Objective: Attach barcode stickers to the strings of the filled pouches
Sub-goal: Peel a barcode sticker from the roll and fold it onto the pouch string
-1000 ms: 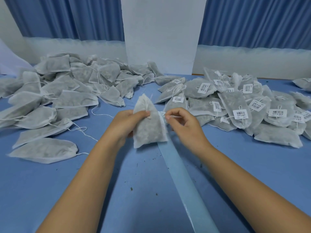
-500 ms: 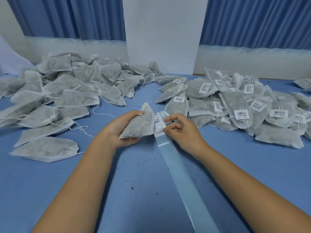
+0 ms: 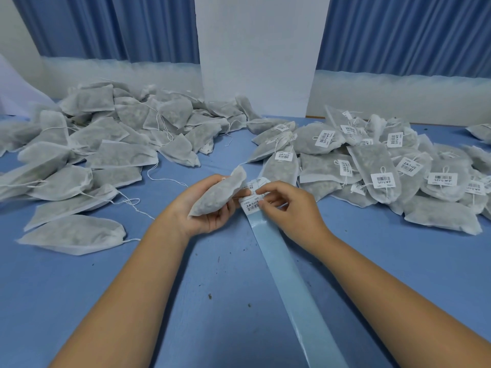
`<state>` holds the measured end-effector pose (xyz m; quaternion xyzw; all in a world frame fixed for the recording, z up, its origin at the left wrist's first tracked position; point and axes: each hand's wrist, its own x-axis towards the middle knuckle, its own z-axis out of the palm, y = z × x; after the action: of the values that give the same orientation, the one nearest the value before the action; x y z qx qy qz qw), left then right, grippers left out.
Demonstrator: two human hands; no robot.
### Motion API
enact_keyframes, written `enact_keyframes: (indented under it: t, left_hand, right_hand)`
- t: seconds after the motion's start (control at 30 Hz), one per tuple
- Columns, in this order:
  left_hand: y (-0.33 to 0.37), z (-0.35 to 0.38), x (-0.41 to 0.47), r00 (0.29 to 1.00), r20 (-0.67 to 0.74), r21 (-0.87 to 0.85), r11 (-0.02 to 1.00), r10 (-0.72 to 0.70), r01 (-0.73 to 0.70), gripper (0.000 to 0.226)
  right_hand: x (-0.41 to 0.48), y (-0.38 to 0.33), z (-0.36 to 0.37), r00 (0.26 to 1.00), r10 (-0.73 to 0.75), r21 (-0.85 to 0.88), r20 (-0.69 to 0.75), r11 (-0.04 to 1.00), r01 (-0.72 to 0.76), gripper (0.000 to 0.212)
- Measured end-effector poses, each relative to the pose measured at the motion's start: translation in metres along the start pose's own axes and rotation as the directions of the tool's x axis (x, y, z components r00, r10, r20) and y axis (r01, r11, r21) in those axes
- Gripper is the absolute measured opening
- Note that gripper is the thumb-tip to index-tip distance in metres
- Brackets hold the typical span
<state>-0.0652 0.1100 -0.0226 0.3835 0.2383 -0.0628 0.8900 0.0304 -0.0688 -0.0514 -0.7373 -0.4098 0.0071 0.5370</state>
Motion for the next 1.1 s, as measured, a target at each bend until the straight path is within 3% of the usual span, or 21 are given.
enact_keyframes:
  t: [0.13,0.43,0.63,0.77,0.87,1.1]
  left_hand:
    - [-0.001,-0.002,0.0,1.0,0.014,-0.021,1.0,0.004,-0.004,0.05]
    - [-0.002,-0.005,0.0,0.999,0.044,-0.093,0.996,0.017,-0.013,0.025]
    - [-0.003,-0.003,0.0,1.0,0.021,-0.055,0.998,0.015,-0.014,0.044]
    - [-0.003,-0.002,-0.002,0.999,0.034,-0.117,0.993,0.026,-0.022,0.039]
    - [-0.002,-0.001,-0.002,1.0,0.023,-0.102,0.995,0.017,-0.015,0.053]
    - [-0.003,0.004,-0.003,0.999,0.014,-0.031,0.999,0.031,-0.031,0.057]
  right_hand:
    - [-0.001,-0.002,-0.002,0.991,-0.126,-0.132,-0.05,0.984,0.118,0.013]
    - [-0.003,-0.006,-0.003,0.963,-0.268,-0.314,-0.029,0.917,0.246,0.013]
    - [-0.003,-0.007,-0.004,0.972,-0.236,-0.34,-0.003,0.914,0.221,0.014]
    - [-0.006,-0.011,-0.004,0.961,-0.276,-0.39,-0.034,0.889,0.241,0.014]
    - [-0.007,-0.012,-0.004,0.956,-0.292,-0.405,-0.038,0.879,0.253,0.014]
    - [-0.005,-0.012,-0.002,0.98,-0.197,-0.247,0.013,0.949,0.194,0.007]
